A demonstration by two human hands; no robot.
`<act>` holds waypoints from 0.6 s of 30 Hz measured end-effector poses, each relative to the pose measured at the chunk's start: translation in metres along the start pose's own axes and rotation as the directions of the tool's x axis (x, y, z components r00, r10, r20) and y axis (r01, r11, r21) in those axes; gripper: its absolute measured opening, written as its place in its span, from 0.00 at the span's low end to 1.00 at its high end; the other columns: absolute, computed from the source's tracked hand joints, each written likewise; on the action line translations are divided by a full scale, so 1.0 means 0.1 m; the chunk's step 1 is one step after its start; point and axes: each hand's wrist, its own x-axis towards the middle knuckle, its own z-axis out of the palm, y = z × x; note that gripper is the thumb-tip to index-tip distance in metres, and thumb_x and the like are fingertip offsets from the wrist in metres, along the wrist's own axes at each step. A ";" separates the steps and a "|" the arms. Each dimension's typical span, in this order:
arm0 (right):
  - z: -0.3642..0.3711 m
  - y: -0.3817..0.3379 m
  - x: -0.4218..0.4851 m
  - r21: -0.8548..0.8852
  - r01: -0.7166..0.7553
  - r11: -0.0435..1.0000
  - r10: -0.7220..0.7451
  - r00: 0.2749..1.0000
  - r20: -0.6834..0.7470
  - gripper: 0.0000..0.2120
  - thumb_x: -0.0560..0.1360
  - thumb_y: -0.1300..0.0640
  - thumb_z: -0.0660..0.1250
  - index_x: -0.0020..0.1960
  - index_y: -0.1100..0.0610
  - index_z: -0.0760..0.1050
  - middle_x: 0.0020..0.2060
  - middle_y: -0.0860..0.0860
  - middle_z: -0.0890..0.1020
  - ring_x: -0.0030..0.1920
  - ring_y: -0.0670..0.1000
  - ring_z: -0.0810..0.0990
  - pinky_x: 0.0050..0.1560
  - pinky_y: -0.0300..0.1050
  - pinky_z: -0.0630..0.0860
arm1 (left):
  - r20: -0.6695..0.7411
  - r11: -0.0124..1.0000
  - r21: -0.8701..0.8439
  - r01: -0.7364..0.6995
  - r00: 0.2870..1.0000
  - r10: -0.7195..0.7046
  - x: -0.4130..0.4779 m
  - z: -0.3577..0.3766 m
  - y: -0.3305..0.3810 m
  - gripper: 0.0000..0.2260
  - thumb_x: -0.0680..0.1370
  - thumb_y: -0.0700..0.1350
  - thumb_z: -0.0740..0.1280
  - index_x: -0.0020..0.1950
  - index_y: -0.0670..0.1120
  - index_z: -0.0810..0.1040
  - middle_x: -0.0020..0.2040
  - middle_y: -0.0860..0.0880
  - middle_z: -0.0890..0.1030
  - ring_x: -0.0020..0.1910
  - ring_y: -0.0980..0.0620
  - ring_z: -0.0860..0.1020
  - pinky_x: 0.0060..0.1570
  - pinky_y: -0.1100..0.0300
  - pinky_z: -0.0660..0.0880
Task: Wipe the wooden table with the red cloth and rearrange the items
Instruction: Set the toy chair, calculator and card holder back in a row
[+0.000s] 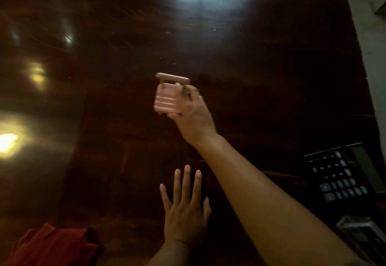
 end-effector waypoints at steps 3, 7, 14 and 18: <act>0.23 -0.25 0.12 -0.015 0.088 0.996 -0.086 0.992 0.089 0.35 0.74 0.55 0.72 0.76 0.57 0.59 0.71 0.57 0.65 0.63 0.59 0.73 0.65 0.56 0.72 | 0.026 1.000 0.019 0.005 1.000 -0.006 0.00 0.00 0.01 0.34 0.75 0.61 0.62 0.78 0.50 0.60 0.79 0.45 0.55 0.78 0.43 0.49 0.68 0.33 0.48; 0.50 -0.32 0.13 -0.049 0.137 0.989 -0.127 0.977 0.171 0.34 0.76 0.54 0.70 0.77 0.54 0.58 0.74 0.57 0.63 0.65 0.59 0.73 0.66 0.59 0.72 | 0.065 0.999 0.049 -0.004 0.998 0.001 0.00 -0.02 0.01 0.36 0.72 0.64 0.67 0.76 0.51 0.64 0.78 0.44 0.58 0.78 0.43 0.43 0.68 0.33 0.45; 0.57 -0.10 -0.10 -0.001 0.131 0.991 -0.129 0.977 0.171 0.42 0.76 0.57 0.70 0.78 0.41 0.46 0.79 0.60 0.48 0.71 0.61 0.67 0.60 0.55 0.76 | 0.025 0.997 0.075 -0.019 1.000 0.017 0.02 0.03 -0.03 0.38 0.72 0.64 0.66 0.77 0.49 0.61 0.78 0.43 0.59 0.77 0.42 0.49 0.69 0.34 0.45; 0.09 0.34 -0.47 0.050 -0.025 0.998 0.020 0.996 0.086 0.34 0.76 0.56 0.69 0.76 0.43 0.58 0.77 0.53 0.59 0.75 0.55 0.61 0.70 0.55 0.67 | -0.018 1.000 0.025 -0.008 1.000 0.008 0.03 0.06 0.00 0.34 0.76 0.59 0.55 0.80 0.49 0.53 0.80 0.45 0.52 0.78 0.43 0.50 0.69 0.33 0.46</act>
